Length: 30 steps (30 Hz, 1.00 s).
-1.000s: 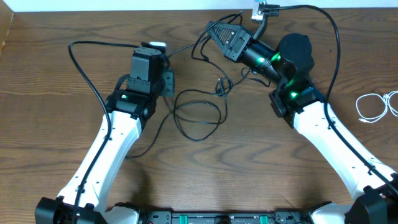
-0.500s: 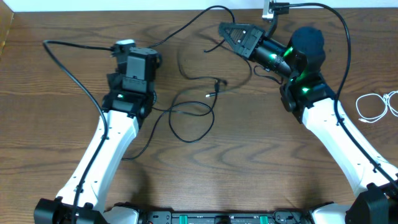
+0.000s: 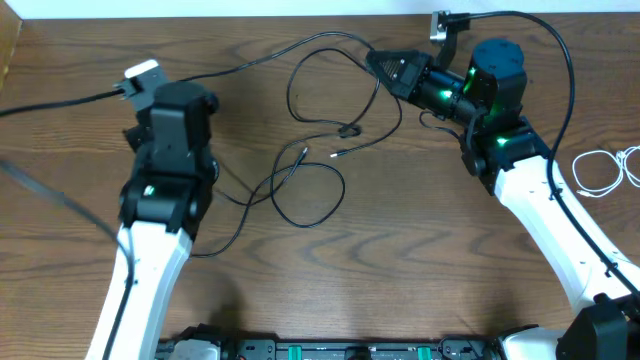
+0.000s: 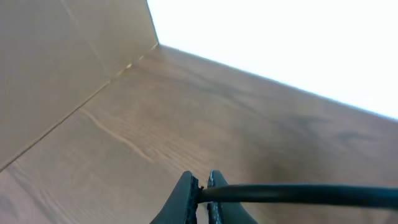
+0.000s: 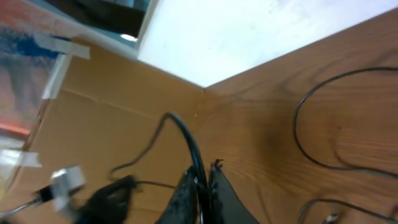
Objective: Untangle cables
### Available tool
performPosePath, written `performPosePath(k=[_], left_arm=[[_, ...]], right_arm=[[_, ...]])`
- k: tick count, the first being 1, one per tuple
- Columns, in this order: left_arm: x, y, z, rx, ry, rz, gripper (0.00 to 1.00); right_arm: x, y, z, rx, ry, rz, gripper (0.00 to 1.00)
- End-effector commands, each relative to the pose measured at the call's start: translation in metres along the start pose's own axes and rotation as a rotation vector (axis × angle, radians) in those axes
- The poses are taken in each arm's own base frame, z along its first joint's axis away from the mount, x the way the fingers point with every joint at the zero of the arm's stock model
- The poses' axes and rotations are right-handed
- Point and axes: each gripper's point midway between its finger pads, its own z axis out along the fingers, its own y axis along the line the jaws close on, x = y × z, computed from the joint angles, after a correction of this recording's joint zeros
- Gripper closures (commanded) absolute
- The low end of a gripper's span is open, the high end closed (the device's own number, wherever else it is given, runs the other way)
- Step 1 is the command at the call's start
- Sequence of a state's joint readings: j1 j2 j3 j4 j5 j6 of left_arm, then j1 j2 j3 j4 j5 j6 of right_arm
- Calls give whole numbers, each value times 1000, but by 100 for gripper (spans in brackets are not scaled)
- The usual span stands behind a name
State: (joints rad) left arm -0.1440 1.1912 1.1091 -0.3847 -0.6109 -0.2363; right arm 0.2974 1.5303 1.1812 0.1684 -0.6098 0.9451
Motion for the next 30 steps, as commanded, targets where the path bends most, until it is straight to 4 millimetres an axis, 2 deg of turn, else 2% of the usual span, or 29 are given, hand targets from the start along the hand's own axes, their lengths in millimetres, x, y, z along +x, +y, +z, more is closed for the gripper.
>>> performPosePath(k=[1,5,7,12,19,21,25,28,30], left_arm=[[-29,4,-24,75,-85,-93,92],[-48,-1,-47,187,-145,-148,92],[-54,-5,-56,247,-161,-162,93],[-65,-20,-74,386,-184,-210,93],[-94,-58,-103,673,-243,-316,93],[-100,-66,-110,737,-245,-356,92],[-104,-73,-111,778,-247,-384,93],[-102,-76,-109,783,-235,-382,92],[-101,-78,-110,794,-231,-380,93]], right_arm=[[-6,-4,-8,49,-30,-76,76],[0,-25,-10,140,-16,-77,34],[2,-35,-12,183,-11,-78,23],[9,-47,-14,237,14,-94,18],[16,-75,-24,363,41,-124,12],[21,-76,-26,355,78,-155,11],[34,-57,-23,216,179,-303,11],[55,-19,-22,-48,286,-524,11],[62,-5,-25,-153,312,-604,11]])
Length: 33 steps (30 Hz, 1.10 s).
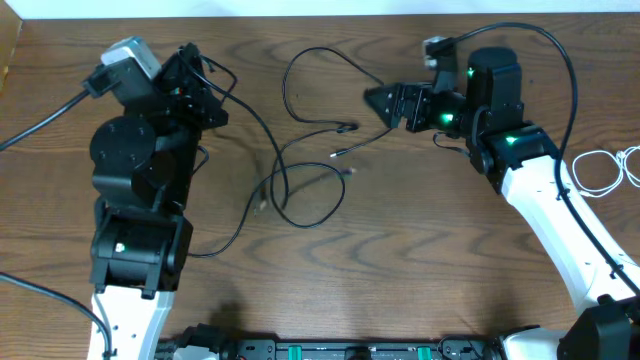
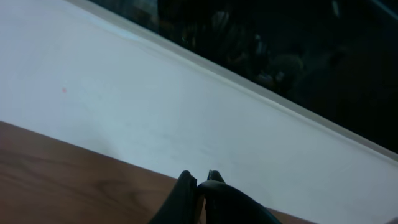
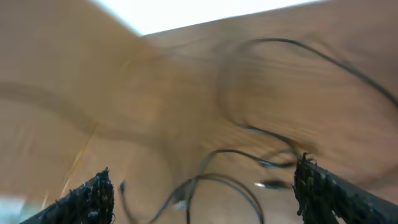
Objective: Untangle cables
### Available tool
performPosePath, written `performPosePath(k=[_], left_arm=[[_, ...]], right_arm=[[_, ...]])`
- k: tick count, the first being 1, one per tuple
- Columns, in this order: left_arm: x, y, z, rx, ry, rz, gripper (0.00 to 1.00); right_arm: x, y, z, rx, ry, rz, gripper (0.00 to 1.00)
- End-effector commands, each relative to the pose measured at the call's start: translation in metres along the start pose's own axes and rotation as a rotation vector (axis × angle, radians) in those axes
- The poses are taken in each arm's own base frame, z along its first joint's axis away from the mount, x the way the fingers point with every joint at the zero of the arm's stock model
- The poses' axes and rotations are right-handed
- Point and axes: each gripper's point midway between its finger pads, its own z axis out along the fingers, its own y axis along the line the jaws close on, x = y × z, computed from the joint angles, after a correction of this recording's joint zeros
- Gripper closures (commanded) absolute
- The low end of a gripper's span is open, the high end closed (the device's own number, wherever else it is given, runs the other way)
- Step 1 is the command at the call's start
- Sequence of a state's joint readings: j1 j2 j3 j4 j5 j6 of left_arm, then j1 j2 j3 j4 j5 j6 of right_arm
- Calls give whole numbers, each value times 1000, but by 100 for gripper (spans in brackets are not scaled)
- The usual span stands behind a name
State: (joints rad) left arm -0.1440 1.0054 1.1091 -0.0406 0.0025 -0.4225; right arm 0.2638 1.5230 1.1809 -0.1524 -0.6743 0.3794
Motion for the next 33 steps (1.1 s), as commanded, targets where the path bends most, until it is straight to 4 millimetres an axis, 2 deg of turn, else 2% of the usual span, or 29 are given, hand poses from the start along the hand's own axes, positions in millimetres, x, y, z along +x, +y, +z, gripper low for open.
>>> performPosePath(k=[1,7,13,17,22,27,30,33], left_arm=[[-3,-7,0,40,4,-19,93],[6,-3,6,22,32,3,92],[28,6,24,-5,95,4,93],[42,5,33,-4,133,6,93],[50,0,36,5,152,10,92],[59,4,39,-8,181,12,93],[65,7,41,-18,201,13,92],[71,-1,40,30,232,7,93]], right_arm=[[9,56,-14,-309,34,-318,11],[15,96,-29,-546,24,-468,7],[26,122,-23,-620,25,-553,1],[30,128,-4,-541,19,-566,1],[32,138,17,-449,-10,-601,1],[32,155,27,-423,-55,-646,1],[29,158,33,-381,-77,-637,1],[28,159,38,-343,-90,-639,1]])
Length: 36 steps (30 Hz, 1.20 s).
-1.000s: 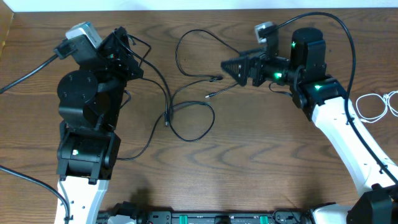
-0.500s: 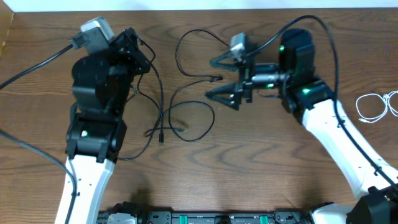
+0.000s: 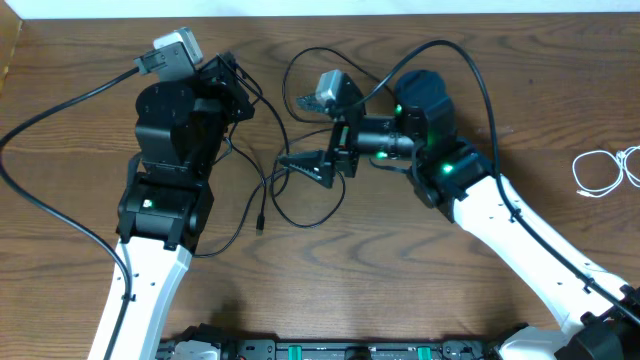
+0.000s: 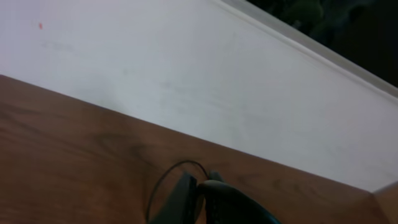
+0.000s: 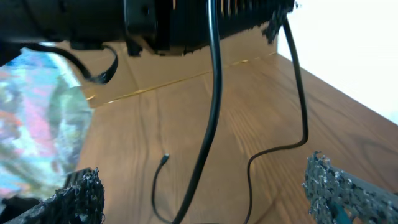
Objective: Untangle cables
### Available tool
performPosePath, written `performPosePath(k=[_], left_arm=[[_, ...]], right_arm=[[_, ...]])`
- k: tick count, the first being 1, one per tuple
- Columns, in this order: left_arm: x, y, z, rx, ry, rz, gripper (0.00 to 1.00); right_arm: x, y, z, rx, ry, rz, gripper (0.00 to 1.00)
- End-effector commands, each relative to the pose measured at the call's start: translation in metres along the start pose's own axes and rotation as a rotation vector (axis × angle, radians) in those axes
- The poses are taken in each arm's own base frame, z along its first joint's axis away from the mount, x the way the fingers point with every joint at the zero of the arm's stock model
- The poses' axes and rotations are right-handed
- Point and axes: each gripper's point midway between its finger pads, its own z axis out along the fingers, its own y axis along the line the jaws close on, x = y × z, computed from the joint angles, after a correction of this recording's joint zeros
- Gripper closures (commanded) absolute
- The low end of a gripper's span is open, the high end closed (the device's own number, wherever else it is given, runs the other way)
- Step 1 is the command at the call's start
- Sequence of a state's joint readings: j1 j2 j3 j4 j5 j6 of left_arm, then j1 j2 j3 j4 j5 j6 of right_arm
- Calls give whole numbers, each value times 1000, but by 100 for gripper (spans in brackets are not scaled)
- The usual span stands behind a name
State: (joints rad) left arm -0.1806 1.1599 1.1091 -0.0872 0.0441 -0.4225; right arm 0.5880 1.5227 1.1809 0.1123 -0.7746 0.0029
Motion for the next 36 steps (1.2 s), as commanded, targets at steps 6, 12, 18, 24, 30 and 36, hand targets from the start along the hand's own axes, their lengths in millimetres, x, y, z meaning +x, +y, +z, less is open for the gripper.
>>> performPosePath(k=[6,12,18,24,30,36], left_arm=[[24,-57,-12,326,158,4,92],[41,-94,-38,560,299,-70,93],[44,-114,-63,698,355,-63,92],[34,-119,-78,720,315,-42,92],[30,-120,-82,724,299,-31,92],[31,-118,-80,729,247,107,93]], right_arm=[[-11,-30,-1,253,-23,-27,1],[-20,-59,-14,402,-55,-52,1],[-22,-76,-27,455,-65,-48,1],[-21,-84,-34,473,-67,-26,7],[-16,-84,-33,469,-53,0,98],[9,-94,-39,538,34,76,47]])
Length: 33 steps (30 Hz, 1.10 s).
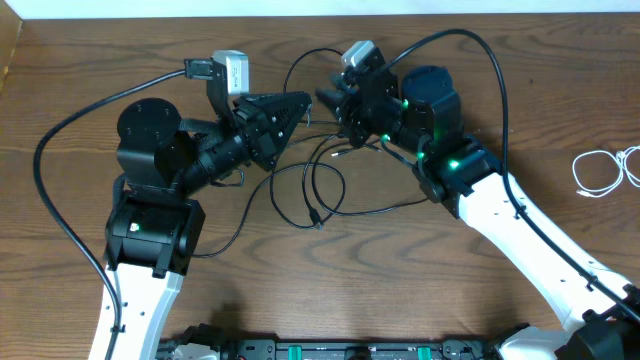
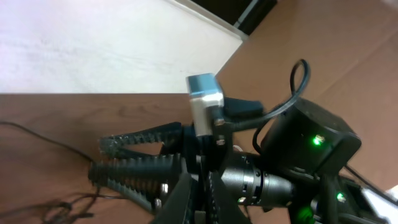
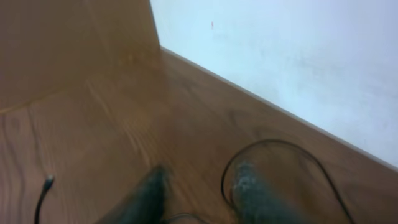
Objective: Untangle cables
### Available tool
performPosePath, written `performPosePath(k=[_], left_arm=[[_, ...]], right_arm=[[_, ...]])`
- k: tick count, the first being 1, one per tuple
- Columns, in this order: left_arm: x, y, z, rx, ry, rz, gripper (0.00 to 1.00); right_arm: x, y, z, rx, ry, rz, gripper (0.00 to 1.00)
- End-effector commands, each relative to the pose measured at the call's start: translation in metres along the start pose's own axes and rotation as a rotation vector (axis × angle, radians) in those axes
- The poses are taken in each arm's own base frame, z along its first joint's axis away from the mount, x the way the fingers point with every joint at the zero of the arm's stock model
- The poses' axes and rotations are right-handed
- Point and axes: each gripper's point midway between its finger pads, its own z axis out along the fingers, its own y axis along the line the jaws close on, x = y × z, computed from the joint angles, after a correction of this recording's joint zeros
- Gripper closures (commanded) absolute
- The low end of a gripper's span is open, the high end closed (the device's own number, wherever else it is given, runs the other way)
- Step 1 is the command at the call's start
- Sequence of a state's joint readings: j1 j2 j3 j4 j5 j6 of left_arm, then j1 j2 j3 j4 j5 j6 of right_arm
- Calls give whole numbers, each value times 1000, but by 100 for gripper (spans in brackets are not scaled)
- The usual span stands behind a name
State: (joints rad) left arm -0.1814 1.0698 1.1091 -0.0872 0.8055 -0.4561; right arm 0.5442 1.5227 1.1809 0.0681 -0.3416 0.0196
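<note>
Thin black cables (image 1: 318, 186) lie looped over each other mid-table, one plug end (image 1: 316, 220) pointing toward the front. My left gripper (image 1: 298, 102) points right, raised above the far part of the tangle, and is shut on a black cable. In the left wrist view its fingers (image 2: 200, 194) are pressed together, with the right gripper (image 2: 99, 158) straight ahead. My right gripper (image 1: 328, 100) faces it, tips nearly meeting, and stands open. In the right wrist view its blurred fingers (image 3: 199, 188) straddle bare wood beside a cable loop (image 3: 268, 142).
A coiled white cable (image 1: 605, 170) lies at the right edge of the table. Thick black arm cables arch over both arms (image 1: 70, 130). A brown cardboard wall (image 3: 68, 43) and a white wall (image 3: 298, 56) border the wooden table (image 1: 400, 290).
My left gripper has swung from the far side to point right. The right gripper has moved back toward the far middle, its fingers much closer together. The tangle has shifted slightly right.
First both grippers were shut on cable, far apart at left and far right. Then the right was open and the left raised at the far left. The right was then wide open over the tangle. Now the two grippers face tip to tip.
</note>
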Motion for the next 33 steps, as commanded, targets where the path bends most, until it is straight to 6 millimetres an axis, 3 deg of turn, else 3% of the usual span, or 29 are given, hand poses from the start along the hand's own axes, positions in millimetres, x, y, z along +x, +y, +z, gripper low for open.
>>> performPosePath(k=[1,6,10,13,19,23,27,33], left_arm=[[-3,2,-2,-29,-10,124,93],[3,63,-14,-364,-23,71,91],[16,119,-39,-686,-8,22,78],[31,146,-55,-845,39,-3,74],[56,171,-54,-923,140,-44,73],[67,184,-48,-939,184,-62,64],[78,196,-43,-954,225,-79,63],[88,206,-38,-967,263,-94,63]], right_arm=[[7,-17,-7,108,37,63,41],[47,-47,-17,311,171,242,36],[79,-67,-34,477,263,378,34],[102,-82,-52,604,332,444,33],[143,-98,-89,770,470,587,34],[164,-103,-109,841,541,674,33],[183,-103,-114,875,602,720,32],[223,-101,-105,897,713,768,33]])
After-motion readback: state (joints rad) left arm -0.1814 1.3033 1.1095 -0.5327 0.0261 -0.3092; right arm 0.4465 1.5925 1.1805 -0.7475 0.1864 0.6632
